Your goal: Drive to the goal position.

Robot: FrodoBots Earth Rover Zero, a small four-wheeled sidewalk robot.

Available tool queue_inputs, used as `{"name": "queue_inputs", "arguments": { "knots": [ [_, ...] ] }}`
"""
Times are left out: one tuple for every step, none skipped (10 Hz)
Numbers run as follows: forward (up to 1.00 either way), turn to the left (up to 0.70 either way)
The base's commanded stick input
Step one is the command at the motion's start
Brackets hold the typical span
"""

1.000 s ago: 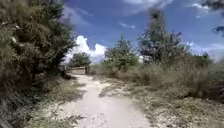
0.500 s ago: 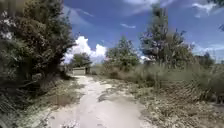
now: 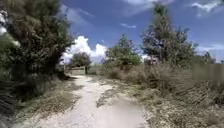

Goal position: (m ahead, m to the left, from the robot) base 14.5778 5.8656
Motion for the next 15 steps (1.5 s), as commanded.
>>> {"name": "queue_inputs", "arguments": {
  "knots": [
    [0.5,0.0],
    [0.5,0.0],
    [0.5,0.0],
    [0.5,0.0],
    [0.5,0.0],
    [0.5,0.0],
    [0.5,0.0],
    [0.5,0.0],
    [0.5,0.0],
    [0.5,0.0],
    [0.5,0.0],
    [0.5,0.0],
    [0.5,0.0],
    [0.5,0.0],
    [0.5,0.0]
  ]
}}
